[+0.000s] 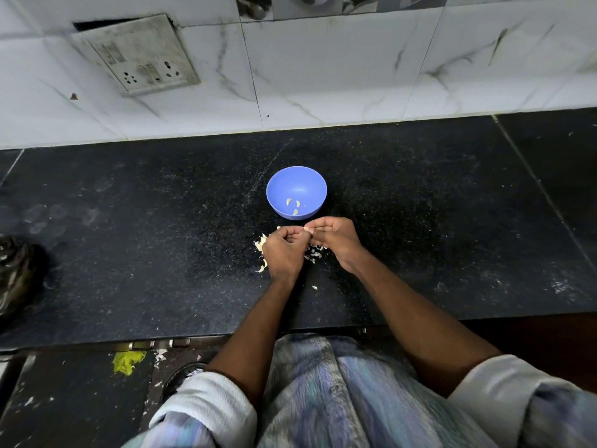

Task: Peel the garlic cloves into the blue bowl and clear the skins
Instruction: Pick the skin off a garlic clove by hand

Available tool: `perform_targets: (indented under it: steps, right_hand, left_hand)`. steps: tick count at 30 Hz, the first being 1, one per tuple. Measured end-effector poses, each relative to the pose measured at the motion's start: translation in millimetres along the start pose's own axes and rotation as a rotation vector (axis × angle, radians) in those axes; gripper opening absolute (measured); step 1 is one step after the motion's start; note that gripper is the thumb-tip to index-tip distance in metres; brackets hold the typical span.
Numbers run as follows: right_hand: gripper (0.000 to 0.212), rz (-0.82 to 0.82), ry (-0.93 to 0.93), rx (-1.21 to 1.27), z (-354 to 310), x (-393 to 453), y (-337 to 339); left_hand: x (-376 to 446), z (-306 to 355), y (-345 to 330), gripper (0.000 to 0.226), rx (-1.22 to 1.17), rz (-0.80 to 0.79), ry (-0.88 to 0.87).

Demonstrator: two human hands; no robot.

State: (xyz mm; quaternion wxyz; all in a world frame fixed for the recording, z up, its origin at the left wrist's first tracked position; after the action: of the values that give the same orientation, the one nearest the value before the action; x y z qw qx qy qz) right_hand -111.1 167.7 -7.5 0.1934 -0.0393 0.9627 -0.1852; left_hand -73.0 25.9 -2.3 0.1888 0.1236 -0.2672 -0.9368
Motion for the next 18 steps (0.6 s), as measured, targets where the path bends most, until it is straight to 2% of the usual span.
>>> perform_targets:
  steps: [7, 13, 16, 18]
  right_hand:
    - [0.009, 0.074, -0.045, 0.163, -2.3, 2.5, 2.5]
    - [0.012, 0.054, -0.039, 0.063, 0.0, 3.8, 7.1]
    - [0.014, 0.038, -0.023, -0.009, -0.2, 2.7, 7.3]
    - [0.014, 0.030, -0.005, -0.073, -0.6, 1.7, 7.9]
  left_hand:
    - [-2.0, -1.2, 1.9, 0.008, 0.022, 0.007, -0.029]
    - [1.2, -2.0, 6.0, 0.023, 0.107, 0.065, -0.138]
    - [3.9, -1.4, 4.2, 0.012, 0.080, 0.021, -0.158]
    - [5.0, -3.6, 2.4, 0.013, 0.041, -0.012, -0.176]
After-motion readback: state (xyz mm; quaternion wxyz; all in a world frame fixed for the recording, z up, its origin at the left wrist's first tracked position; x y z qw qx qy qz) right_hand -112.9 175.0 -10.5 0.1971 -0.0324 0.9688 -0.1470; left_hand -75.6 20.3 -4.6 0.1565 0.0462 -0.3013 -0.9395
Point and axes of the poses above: each hand's wrist, its own x-axis towards the middle knuckle, its own y-axis out of the back of the hand, z = x × y, the point moved 5 cm from there along x, towards the middle knuckle, and after that the axes turned 15 degrees about x, right-handed, at the moved point
